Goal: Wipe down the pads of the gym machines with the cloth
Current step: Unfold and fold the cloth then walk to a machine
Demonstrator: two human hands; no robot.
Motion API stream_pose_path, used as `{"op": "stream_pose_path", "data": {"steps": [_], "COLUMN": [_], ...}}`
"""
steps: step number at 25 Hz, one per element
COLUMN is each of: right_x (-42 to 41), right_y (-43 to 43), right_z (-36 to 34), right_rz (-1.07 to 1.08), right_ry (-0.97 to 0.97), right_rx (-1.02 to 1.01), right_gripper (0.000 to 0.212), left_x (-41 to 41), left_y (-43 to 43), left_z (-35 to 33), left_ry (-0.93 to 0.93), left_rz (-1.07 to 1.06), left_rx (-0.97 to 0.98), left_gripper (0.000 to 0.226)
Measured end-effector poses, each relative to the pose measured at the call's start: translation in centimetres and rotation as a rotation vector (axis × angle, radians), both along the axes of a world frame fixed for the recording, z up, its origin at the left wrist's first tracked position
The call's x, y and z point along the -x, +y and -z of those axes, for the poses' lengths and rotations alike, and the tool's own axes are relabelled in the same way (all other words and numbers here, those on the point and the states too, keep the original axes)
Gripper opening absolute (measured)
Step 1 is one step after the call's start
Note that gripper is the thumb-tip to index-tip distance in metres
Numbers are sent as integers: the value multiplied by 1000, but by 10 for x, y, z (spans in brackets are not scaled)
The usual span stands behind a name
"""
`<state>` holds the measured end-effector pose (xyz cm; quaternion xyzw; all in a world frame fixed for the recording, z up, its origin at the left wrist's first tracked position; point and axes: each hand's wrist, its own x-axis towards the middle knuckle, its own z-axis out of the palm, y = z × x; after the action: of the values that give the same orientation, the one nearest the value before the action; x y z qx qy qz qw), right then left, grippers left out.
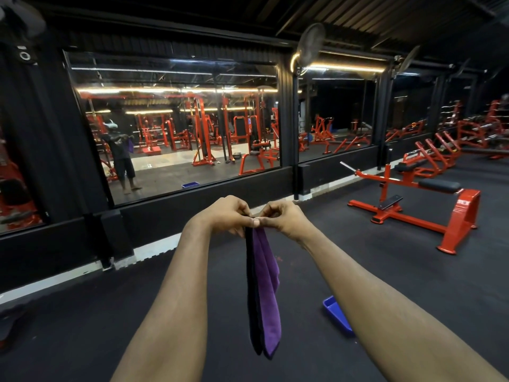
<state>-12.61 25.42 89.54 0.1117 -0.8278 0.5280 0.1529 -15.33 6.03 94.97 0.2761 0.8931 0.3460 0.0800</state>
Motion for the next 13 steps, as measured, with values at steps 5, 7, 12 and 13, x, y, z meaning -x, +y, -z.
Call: {"op": "stream_pose_path", "data": {"steps": [5,7,12,13], "right_x": [-8,-10,-4,-3], "right_y": [6,4,0,-2], "right_z": [8,11,28,32], "right_rz": [-228,-230,-146,-108], "right_ry": [-94,-100,-122,-142], "right_rx": [93,93,-58,-127], "right_gripper": [19,20,21,28], "left_x": [-4,-6,-10,-11], "left_y": [-1,-1,-4,-4], "left_z": [4,7,4,0], "left_ry": [172,249,368,394], "left_rz": [27,-10,-162,-187], "left_rx": [111,96,-121,-165], "left_gripper": [3,6,11,12]}}
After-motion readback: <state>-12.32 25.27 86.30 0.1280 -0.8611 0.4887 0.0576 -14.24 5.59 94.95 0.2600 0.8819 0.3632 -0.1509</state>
